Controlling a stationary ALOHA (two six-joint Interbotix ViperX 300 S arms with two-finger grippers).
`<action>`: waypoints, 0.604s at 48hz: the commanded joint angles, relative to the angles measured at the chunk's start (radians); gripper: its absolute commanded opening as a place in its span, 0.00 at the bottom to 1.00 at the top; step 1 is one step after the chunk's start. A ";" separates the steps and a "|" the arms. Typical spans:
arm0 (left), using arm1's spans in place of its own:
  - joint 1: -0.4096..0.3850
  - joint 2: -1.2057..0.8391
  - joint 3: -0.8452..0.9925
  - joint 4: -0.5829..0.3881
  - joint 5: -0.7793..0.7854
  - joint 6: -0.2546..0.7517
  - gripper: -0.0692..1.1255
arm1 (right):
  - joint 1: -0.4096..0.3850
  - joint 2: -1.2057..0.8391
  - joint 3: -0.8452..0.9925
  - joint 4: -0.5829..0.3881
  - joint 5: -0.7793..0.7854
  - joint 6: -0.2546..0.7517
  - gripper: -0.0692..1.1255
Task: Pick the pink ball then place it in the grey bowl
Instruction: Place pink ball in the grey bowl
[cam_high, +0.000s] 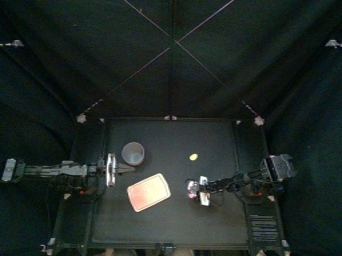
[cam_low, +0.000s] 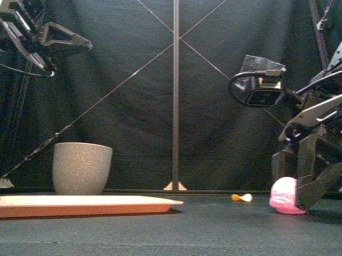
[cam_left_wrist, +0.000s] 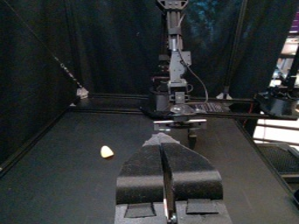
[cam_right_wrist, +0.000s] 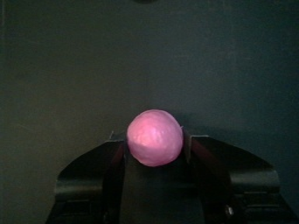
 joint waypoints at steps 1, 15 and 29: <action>0.003 0.005 -0.012 0.000 -0.009 -0.002 0.10 | -0.011 -0.023 -0.038 -0.006 -0.002 -0.009 0.59; 0.005 0.005 -0.012 0.000 -0.011 0.003 0.10 | -0.252 0.035 -0.374 -0.298 -0.074 -0.009 0.58; 0.003 0.005 -0.008 0.000 -0.009 0.002 0.10 | -0.419 0.327 -0.798 -0.396 -0.152 0.005 0.58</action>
